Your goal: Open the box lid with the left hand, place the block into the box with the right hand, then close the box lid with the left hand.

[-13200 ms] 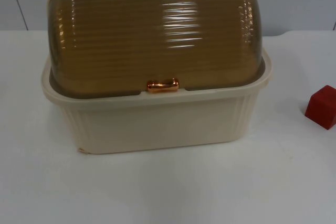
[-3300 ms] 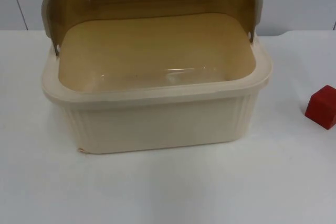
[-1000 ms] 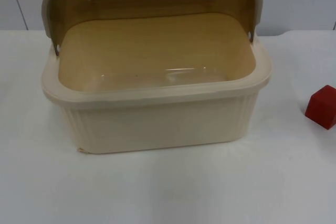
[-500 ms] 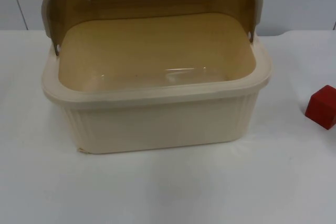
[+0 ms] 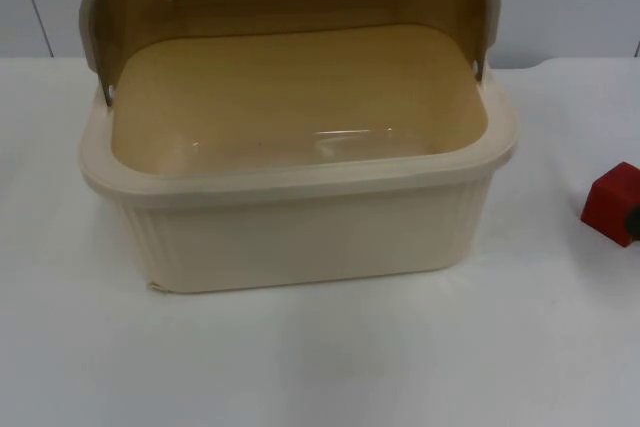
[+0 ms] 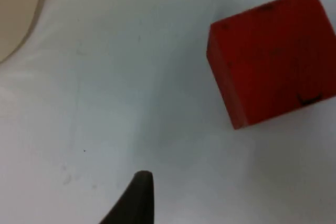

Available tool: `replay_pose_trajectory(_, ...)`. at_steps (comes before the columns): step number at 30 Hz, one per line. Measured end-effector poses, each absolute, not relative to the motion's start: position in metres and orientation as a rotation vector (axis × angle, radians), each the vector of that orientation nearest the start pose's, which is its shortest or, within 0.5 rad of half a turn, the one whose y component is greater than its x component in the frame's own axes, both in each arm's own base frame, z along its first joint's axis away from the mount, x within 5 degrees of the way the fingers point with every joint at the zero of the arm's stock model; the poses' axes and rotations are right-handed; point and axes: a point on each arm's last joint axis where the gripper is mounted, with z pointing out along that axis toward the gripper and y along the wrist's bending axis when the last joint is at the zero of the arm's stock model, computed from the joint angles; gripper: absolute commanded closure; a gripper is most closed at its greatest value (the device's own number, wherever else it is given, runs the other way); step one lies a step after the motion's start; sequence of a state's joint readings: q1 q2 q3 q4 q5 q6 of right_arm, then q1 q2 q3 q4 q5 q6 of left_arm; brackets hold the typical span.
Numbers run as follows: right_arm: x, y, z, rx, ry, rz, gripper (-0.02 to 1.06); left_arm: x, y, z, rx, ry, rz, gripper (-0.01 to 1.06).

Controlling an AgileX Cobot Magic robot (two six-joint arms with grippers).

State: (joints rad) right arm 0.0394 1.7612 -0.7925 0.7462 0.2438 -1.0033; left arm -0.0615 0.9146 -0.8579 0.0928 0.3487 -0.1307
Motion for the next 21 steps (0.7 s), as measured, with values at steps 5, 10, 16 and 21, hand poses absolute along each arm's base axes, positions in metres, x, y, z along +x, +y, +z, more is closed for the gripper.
replay_pose_trajectory(5, 0.317, 0.032, 0.132, -0.518, 2.513, 0.03, -0.01, 0.194, -0.009, 0.371, -0.005, 1.893, -0.041, 0.02)
replay_pose_trajectory(10, 0.331, 0.033, 0.126, -0.582, 2.496, 0.002, -0.01, 0.194, -0.009, 0.371, -0.005, 1.895, -0.041, 0.02)
replay_pose_trajectory(16, 0.361, 0.04, 0.115, -0.669, 2.501, 0.06, -0.01, 0.194, -0.009, 0.37, -0.005, 1.899, -0.04, 0.02)
replay_pose_trajectory(21, 0.379, 0.046, 0.11, -0.719, 2.505, 0.123, 0.23, 0.194, -0.009, 0.37, -0.005, 1.899, -0.04, 0.02)
